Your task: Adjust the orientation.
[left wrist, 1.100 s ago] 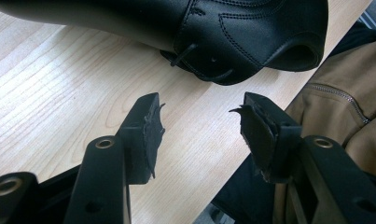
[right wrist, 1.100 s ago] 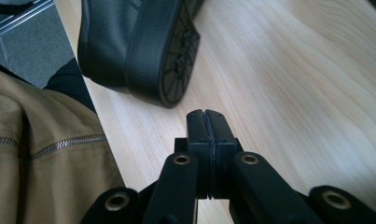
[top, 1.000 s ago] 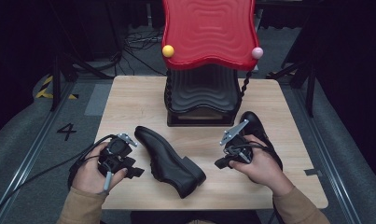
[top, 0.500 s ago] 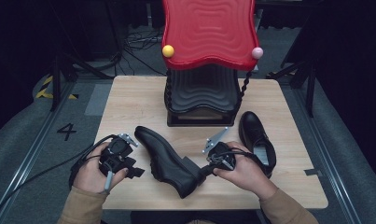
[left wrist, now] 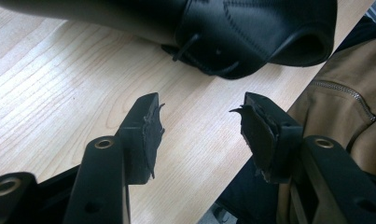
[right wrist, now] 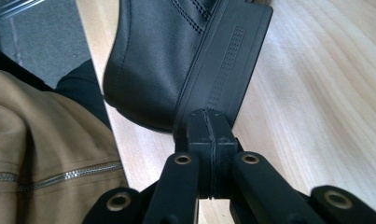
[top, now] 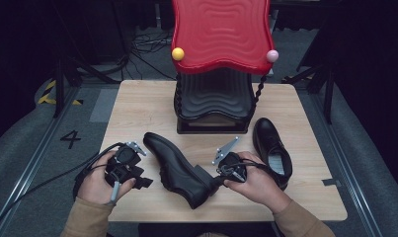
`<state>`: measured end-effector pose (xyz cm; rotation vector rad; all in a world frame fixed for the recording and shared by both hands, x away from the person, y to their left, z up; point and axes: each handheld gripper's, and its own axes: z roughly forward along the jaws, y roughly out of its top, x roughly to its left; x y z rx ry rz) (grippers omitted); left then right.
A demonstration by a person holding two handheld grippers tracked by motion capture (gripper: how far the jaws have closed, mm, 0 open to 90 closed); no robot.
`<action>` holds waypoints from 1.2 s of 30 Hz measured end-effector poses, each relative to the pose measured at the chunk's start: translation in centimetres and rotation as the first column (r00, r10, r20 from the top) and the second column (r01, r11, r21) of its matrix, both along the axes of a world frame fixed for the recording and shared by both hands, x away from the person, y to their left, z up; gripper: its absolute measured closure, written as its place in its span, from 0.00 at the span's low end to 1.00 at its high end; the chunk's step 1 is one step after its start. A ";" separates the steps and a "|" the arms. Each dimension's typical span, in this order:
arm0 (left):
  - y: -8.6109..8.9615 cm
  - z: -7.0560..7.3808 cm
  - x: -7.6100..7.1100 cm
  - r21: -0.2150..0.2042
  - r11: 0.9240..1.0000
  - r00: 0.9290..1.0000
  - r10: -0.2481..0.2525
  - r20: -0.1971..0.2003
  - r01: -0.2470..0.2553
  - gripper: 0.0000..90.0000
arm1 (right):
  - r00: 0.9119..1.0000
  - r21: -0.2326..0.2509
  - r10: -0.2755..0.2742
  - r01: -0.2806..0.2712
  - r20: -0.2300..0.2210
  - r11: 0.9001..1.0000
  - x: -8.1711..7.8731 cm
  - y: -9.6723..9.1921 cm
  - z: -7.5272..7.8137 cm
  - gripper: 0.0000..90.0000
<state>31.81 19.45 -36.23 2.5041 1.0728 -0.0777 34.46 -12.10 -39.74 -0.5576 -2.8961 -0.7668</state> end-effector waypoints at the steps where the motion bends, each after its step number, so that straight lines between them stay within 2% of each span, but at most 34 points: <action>1: 0.0 0.0 0.0 0.000 1.000 1.000 0.003 -0.002 -0.003 0.53 | 1.000 -0.006 -0.010 0.010 0.012 1.000 0.2 -0.2 0.1 1.00; 7: 0.1 0.0 0.0 -0.004 1.000 1.000 0.005 0.002 -0.005 0.53 | 1.000 -0.006 -0.024 0.024 0.017 1.000 0.4 -0.5 0.1 1.00; 8: 0.1 0.0 0.0 -0.004 1.000 1.000 0.003 0.003 -0.003 0.53 | 0.999 -0.020 -0.036 0.037 0.033 0.999 0.4 -0.5 0.2 1.00; 24: -0.1 -0.1 0.1 -0.004 1.000 1.000 -0.010 -0.004 0.010 0.53 | 0.990 -0.053 -0.110 0.115 0.091 0.992 1.5 -1.7 0.0 1.00; 26: -0.1 -0.1 0.0 -0.006 1.000 1.000 -0.009 -0.001 0.009 0.53 | 0.985 -0.071 -0.136 0.144 0.109 0.987 2.1 -2.1 -0.5 1.00; 27: -0.1 -0.1 0.0 -0.006 1.000 1.000 -0.009 -0.001 0.009 0.53 | 0.985 -0.071 -0.136 0.144 0.109 0.987 2.1 -2.1 -0.5 1.00; 28: -0.1 -0.1 0.0 -0.007 1.000 1.000 -0.008 0.000 0.008 0.53 | 0.980 -0.073 -0.167 0.175 0.104 0.982 2.6 -2.5 -0.9 1.00; 30: -0.1 -0.2 0.1 -0.006 1.000 1.000 -0.013 -0.002 0.013 0.53 | 0.976 -0.083 -0.193 0.202 0.099 0.976 3.1 -3.0 -1.3 1.00; 32: -0.1 -0.2 0.1 -0.003 1.000 1.000 -0.016 -0.003 0.016 0.52 | 0.974 -0.085 -0.208 0.215 0.088 0.973 3.4 -3.3 -1.5 1.00; 33: -0.1 -0.3 0.1 -0.004 1.000 1.000 -0.010 -0.009 0.009 0.52 | 0.970 -0.106 -0.217 0.228 0.108 0.968 3.6 -3.6 -1.7 1.00; 34: -0.1 -0.3 0.1 -0.004 1.000 1.000 -0.010 -0.010 0.010 0.52 | 0.968 -0.111 -0.229 0.240 0.104 0.964 3.9 -3.9 -1.8 1.00; 36: -0.1 -0.2 0.1 -0.004 1.000 1.000 -0.009 -0.006 0.009 0.52 | 0.968 -0.109 -0.234 0.244 0.094 0.964 4.0 -4.1 -2.0 0.99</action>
